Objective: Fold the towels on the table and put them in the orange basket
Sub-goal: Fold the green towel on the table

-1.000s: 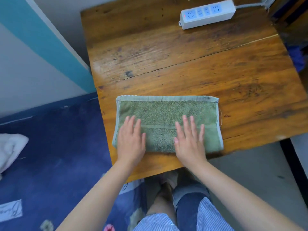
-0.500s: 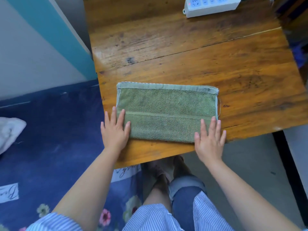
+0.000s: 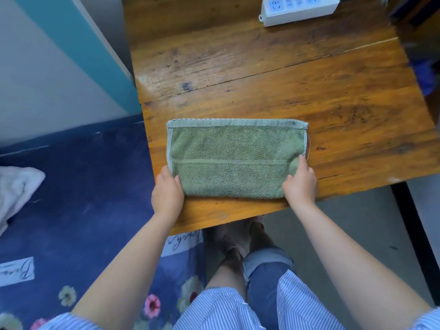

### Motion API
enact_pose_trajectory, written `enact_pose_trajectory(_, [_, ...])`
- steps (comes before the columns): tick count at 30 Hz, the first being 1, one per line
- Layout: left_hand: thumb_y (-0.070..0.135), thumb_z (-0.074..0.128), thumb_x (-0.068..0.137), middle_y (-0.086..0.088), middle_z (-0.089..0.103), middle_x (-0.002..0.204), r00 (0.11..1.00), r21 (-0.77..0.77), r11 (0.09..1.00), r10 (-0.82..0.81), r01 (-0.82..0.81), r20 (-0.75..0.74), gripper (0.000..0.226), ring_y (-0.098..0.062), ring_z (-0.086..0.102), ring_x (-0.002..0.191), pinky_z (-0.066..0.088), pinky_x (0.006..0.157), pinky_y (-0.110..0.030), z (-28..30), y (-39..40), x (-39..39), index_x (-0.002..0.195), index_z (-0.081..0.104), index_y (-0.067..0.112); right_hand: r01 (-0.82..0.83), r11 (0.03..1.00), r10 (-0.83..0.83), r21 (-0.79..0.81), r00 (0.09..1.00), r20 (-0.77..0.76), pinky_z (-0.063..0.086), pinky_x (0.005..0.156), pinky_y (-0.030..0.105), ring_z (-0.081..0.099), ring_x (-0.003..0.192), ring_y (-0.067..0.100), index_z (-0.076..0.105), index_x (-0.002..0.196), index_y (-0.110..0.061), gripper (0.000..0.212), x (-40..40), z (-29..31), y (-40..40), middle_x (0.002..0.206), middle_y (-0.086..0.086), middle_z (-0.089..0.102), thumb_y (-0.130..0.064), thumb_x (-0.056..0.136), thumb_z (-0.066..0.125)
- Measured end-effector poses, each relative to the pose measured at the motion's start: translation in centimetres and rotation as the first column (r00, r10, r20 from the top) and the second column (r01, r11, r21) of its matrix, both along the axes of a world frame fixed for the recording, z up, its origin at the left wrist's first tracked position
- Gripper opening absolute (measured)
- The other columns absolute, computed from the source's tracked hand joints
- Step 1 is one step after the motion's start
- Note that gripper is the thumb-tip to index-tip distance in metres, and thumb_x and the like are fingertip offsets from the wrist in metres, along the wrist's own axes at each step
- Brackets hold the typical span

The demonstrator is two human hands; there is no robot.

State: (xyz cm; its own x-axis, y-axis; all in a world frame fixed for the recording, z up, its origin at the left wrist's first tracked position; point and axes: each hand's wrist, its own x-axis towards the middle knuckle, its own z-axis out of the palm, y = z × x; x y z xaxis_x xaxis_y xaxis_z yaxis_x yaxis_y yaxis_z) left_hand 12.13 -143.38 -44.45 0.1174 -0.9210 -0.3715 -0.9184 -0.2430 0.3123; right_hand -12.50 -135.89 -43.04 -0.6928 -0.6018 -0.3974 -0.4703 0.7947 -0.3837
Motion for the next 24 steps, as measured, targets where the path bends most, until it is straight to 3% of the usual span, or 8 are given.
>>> enact_pose_trajectory(2, [0.021, 0.037, 0.096, -0.021, 0.051, 0.121, 0.995, 0.027, 0.995, 0.092, -0.093, 0.022, 0.036, -0.043, 0.053, 0.1, 0.041, 0.078, -0.044, 0.1, 0.5, -0.3, 0.128, 0.036, 0.004, -0.082, 0.996, 0.08, -0.038, 0.996, -0.03, 0.039, 0.09, 0.039, 0.046, 0.112, 0.038, 0.031, 0.139, -0.013, 0.057, -0.6, 0.0, -1.4, 0.121, 0.023, 0.049, 0.0, 0.086, 0.048])
enact_pose_trajectory(4, [0.019, 0.044, 0.094, -0.02, 0.053, 0.119, 0.984, 0.024, 0.995, 0.097, -0.101, 0.151, 0.041, -0.038, 0.052, 0.105, 0.036, 0.088, -0.044, -0.1, 1.8, -0.7, 0.131, 0.035, 0.006, -0.161, 0.985, 0.157, -0.061, 0.985, -0.065, 0.038, 0.089, 0.038, 0.045, 0.111, 0.037, 0.032, 0.138, -0.012, 0.056, -1.5, 0.1, -3.0, 0.119, 0.024, 0.05, 0.001, 0.086, 0.047])
enact_pose_trajectory(6, [0.015, 0.051, 0.09, -0.019, 0.047, 0.129, 0.967, -0.032, 0.993, 0.117, -0.113, 0.228, 0.054, -0.034, 0.043, 0.12, 0.024, 0.101, -0.048, 0.0, 3.2, -1.5, 0.139, 0.029, 0.009, -0.236, 0.97, 0.231, -0.055, 0.969, -0.091, 0.037, 0.091, 0.039, 0.042, 0.114, 0.036, 0.029, 0.14, -0.012, 0.058, -2.5, 0.2, -4.5, 0.121, 0.023, 0.05, -0.001, 0.086, 0.048])
enact_pose_trajectory(8, [0.012, 0.048, 0.09, -0.016, 0.029, 0.145, 0.974, -0.074, 0.994, 0.089, -0.075, 0.21, 0.06, -0.03, 0.023, 0.137, 0.007, 0.111, -0.049, 0.3, 3.7, -2.6, 0.144, 0.021, 0.009, -0.271, 0.962, 0.27, 0.002, 0.956, -0.117, 0.035, 0.095, 0.04, 0.04, 0.117, 0.036, 0.024, 0.141, -0.012, 0.061, -3.3, 0.4, -5.3, 0.125, 0.022, 0.049, -0.005, 0.086, 0.05])
enact_pose_trajectory(12, [0.027, 0.031, 0.096, -0.003, -0.004, 0.156, 0.964, -0.093, 0.968, -0.219, 0.235, 0.151, 0.058, -0.018, -0.011, 0.144, -0.013, 0.112, -0.041, 0.6, 1.5, -6.2, 0.147, 0.007, 0.012, -0.215, 0.967, 0.229, 0.136, 0.969, -0.096, 0.034, 0.099, 0.047, 0.04, 0.121, 0.04, 0.026, 0.138, -0.007, 0.059, -3.5, 0.9, -5.3, 0.133, 0.022, 0.042, -0.025, 0.089, 0.051])
enact_pose_trajectory(17, [0.04, 0.021, 0.097, -0.003, -0.014, 0.156, 0.943, 0.001, 0.946, -0.324, 0.325, 0.078, 0.061, -0.018, -0.016, 0.143, -0.012, 0.114, -0.038, -0.8, -1.0, -10.1, 0.147, -0.004, 0.013, -0.159, 0.954, 0.168, 0.254, 0.986, -0.013, 0.04, 0.094, 0.042, 0.048, 0.116, 0.038, 0.044, 0.118, -0.003, 0.048, -4.4, 1.1, -6.2, 0.123, 0.021, 0.054, -0.035, 0.085, 0.059])
enact_pose_trajectory(20, [0.045, 0.018, 0.096, -0.003, -0.014, 0.156, 0.931, 0.053, 0.937, -0.349, 0.345, 0.106, 0.064, -0.017, -0.015, 0.143, -0.012, 0.114, -0.037, -2.0, -0.8, -9.6, 0.146, -0.007, 0.014, -0.127, 0.967, 0.108, 0.221, 0.989, 0.099, 0.043, 0.09, 0.04, 0.051, 0.113, 0.037, 0.054, 0.109, -0.003, 0.041, -5.3, 1.3, -6.9, 0.117, 0.019, 0.059, -0.03, 0.081, 0.064])
enact_pose_trajectory(24, [0.046, 0.017, 0.096, -0.002, -0.014, 0.156, 0.926, 0.017, 0.932, -0.36, 0.361, 0.115, 0.064, -0.016, -0.015, 0.143, -0.014, 0.113, -0.036, -2.6, -0.7, -9.4, 0.146, -0.008, 0.015, -0.119, 0.992, 0.111, 0.037, 0.978, 0.177, 0.045, 0.08, 0.036, 0.058, 0.099, 0.034, 0.062, 0.098, -0.003, 0.023, -5.2, 1.9, -6.6, 0.106, 0.017, 0.066, -0.018, 0.08, 0.064])
